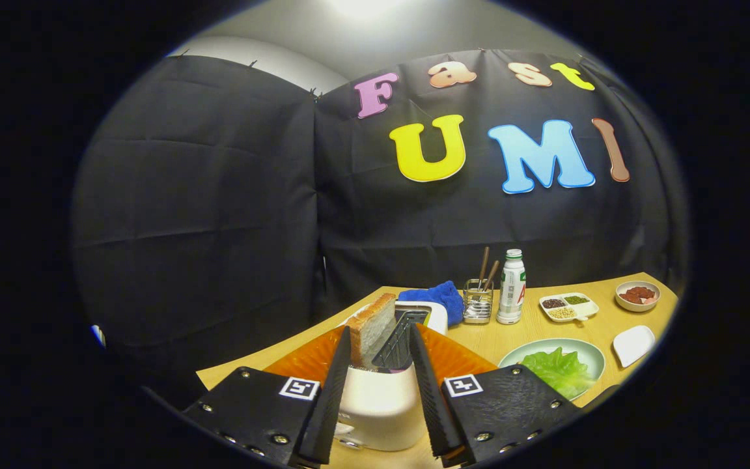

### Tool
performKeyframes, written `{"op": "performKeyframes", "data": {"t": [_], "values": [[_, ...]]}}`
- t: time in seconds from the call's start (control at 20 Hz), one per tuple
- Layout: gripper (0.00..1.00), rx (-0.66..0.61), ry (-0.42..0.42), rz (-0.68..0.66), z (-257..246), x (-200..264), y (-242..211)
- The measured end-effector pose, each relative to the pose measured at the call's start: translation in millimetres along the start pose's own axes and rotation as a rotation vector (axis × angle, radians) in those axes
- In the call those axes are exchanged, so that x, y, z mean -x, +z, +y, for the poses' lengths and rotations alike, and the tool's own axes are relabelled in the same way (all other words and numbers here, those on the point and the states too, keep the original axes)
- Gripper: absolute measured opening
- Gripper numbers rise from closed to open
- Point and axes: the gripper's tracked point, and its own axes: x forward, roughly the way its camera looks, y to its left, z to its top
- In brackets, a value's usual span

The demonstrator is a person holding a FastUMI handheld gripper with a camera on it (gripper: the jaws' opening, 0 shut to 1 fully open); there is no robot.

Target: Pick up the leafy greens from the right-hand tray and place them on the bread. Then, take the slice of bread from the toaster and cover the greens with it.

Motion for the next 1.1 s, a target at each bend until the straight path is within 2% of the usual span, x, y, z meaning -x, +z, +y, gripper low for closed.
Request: {"op": "performKeyframes", "data": {"t": [0.55, 0.6, 0.7, 0.8, 0.85, 1.0, 1.1], "values": [[0.56, -0.023, -0.056, 0.049, 18, -42, -17], [0.49, -0.019, -0.092, 0.059, 7, -46, -20], [0.22, -0.041, -0.081, 0.083, 13, -52, -26], [0.22, -0.054, -0.082, 0.076, 14, -48, -20], [0.06, -0.057, -0.085, 0.080, 15, -51, -21], [0.06, -0.011, -0.077, 0.079, 16, -55, -21], [0.06, -0.024, -0.087, 0.072, 12, -53, -19]]}}
